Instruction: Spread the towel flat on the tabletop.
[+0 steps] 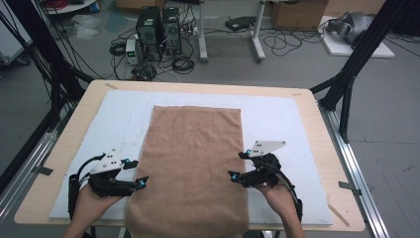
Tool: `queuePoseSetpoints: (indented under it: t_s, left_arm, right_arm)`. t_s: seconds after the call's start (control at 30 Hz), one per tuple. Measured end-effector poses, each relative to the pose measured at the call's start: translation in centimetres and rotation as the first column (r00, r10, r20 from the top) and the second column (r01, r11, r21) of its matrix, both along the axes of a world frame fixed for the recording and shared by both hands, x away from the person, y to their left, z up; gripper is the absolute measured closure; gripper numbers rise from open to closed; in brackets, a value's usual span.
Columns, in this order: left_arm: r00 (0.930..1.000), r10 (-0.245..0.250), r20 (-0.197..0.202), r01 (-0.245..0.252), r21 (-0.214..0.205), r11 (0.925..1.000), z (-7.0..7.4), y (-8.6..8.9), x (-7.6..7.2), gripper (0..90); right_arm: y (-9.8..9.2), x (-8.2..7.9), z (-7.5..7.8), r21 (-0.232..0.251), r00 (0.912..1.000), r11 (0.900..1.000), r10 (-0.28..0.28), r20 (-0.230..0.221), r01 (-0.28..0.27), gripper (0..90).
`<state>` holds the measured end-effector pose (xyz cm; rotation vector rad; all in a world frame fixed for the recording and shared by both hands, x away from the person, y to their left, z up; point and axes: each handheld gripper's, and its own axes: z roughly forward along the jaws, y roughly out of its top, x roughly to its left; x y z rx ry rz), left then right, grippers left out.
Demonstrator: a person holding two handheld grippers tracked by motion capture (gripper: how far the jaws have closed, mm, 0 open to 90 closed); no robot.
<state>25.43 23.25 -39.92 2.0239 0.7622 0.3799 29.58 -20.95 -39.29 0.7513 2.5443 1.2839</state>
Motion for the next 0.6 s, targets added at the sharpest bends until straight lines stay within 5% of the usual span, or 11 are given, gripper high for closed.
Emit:
queuePoseSetpoints:
  t_s: [0.13, 0.6]
  left_arm:
    - [0.9996, 0.011, 0.027, -0.011, -0.023, 0.9997, 0.9, 0.1, 0.3, 30.9]
    - [0.9997, 0.003, 0.024, -0.002, -0.026, 0.9997, 1.2, -0.2, 0.6, 30.2]
  right_arm:
    - [0.1, 0.6, 1.2, 0.043, 1.0, 0.9991, -0.001, 0.009, 0.001, 21.7]
    - [0.0, 0.9, 1.2, 0.01, 0.9999, 0.9999, 0.011, 0.007, -0.011, 21.7]
